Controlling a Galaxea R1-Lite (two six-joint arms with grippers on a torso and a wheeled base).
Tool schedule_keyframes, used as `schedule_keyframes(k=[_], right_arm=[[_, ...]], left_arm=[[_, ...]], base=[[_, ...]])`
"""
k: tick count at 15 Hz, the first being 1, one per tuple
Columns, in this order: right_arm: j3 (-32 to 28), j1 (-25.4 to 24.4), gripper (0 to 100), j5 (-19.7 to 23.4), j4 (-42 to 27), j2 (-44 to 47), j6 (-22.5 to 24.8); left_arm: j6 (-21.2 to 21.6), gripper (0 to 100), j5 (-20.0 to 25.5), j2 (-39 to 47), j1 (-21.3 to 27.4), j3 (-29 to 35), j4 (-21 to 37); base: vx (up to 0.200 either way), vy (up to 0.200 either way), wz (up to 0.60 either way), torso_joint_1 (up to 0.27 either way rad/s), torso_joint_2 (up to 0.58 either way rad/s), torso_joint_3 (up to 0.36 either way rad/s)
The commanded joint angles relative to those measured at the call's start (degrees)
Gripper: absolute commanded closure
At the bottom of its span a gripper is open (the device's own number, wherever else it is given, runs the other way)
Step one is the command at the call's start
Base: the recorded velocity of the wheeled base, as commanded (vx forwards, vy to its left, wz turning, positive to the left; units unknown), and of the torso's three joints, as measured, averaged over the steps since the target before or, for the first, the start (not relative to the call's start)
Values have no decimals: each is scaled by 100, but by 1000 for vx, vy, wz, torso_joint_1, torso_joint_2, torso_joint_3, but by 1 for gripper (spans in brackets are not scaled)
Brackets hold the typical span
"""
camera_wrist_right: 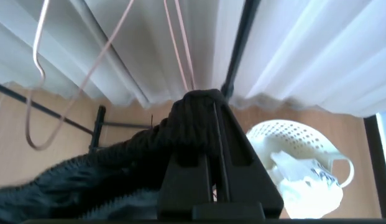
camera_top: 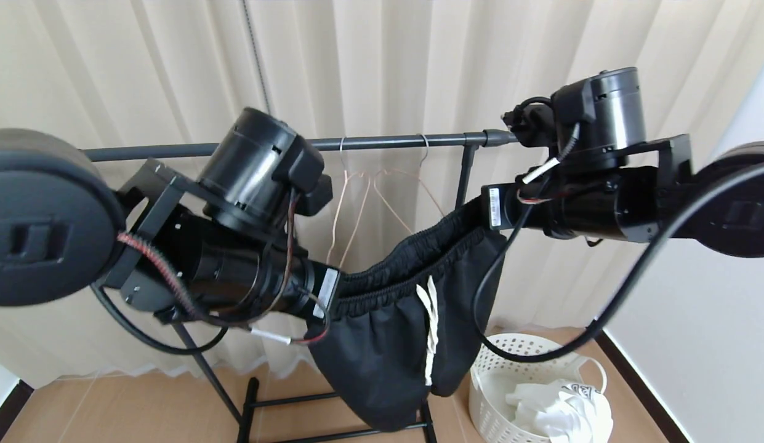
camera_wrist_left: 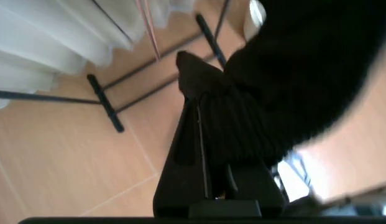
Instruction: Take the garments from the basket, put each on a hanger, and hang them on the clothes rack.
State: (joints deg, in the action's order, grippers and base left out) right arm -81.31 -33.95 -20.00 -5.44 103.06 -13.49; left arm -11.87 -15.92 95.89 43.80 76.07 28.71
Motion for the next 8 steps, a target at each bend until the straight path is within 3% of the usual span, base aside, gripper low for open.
schedule_keyframes(k=[1,5,8], right_arm=[[-737,-24,100,-12,16,847,22],[-1414,-173,100,32,52,1181,-13],[-1431,-279,100,49,69,1173,-83]], left_arm=[[-43,100,45,-413,665,-708,-14],[-755,100,124,307,1359,-409,-559],[-1309,100,124,624,1465,136,-603]], base=[[0,0,0,0,0,0],[0,0,0,0,0,0],[0,0,0,0,0,0]])
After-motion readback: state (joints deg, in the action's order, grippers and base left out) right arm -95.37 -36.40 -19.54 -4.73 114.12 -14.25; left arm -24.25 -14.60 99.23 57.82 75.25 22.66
